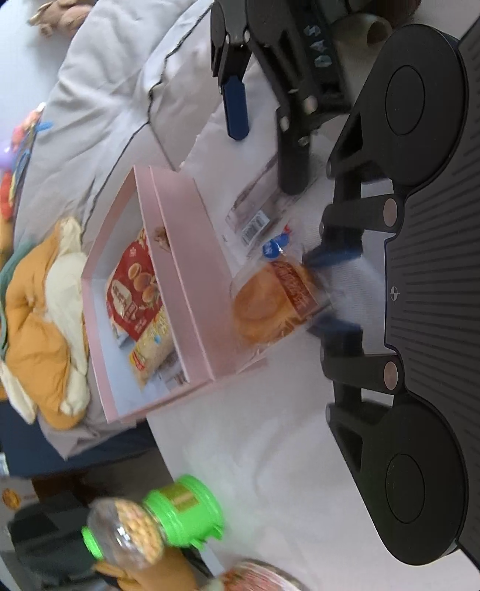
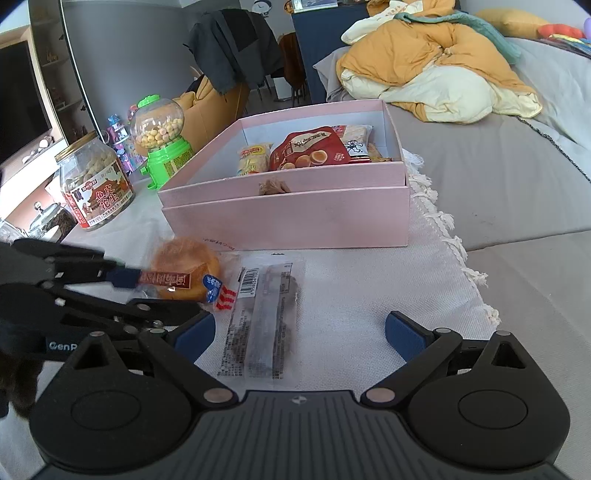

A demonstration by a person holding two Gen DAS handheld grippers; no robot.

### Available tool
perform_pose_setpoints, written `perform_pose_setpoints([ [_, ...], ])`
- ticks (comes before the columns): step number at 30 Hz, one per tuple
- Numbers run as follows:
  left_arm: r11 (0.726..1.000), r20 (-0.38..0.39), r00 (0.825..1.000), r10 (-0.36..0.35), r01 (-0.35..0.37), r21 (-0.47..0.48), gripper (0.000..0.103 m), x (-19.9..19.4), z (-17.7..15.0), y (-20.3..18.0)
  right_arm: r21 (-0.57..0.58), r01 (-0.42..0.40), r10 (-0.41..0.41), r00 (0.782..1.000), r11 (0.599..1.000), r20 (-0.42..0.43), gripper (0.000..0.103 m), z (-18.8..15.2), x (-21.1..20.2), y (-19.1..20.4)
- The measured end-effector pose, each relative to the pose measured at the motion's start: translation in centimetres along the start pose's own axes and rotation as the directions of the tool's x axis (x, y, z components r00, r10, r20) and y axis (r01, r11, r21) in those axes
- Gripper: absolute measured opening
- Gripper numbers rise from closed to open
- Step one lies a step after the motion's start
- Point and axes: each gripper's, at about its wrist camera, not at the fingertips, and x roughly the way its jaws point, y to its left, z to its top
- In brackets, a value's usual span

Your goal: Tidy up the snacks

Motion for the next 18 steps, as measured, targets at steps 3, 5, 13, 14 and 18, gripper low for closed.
perform_pose_setpoints([
  [3,0.999,0.008,0.999,0.034,-0.033,-0.033,0.025,-1.2,-1.3,0.0,-0.002,0.001,-0.001,1.000,1.000,0.000,0.099,0.0,0.0,0.0],
  [5,0.996,0.002,0.998,0.062,-0.062,-0.069,0.024,-2.0,-1.9,0.4,-0.003,0.002,-0.002,1.000,1.000,0.000,0.099,0.0,0.0,0.1],
  [13,0.973,-0.032,0.982,0.188,-0.190,-0.133,0.023,-4.0,-3.7,1.9,-0.018,0.011,-0.011,1.000,1.000,-0.003,0.100,-0.1,0.1,0.3],
  [14,0.975,-0.030,0.983,0.180,-0.182,-0.127,0.023,-4.1,-3.8,1.9,-0.019,0.012,-0.012,1.000,1.000,-0.004,0.101,-0.1,0.1,0.3],
  [18,0.985,-0.018,0.988,0.153,-0.154,-0.075,0.023,-4.1,-4.1,1.1,-0.023,0.012,-0.012,1.000,1.000,-0.005,0.101,-0.1,0.1,0.3],
])
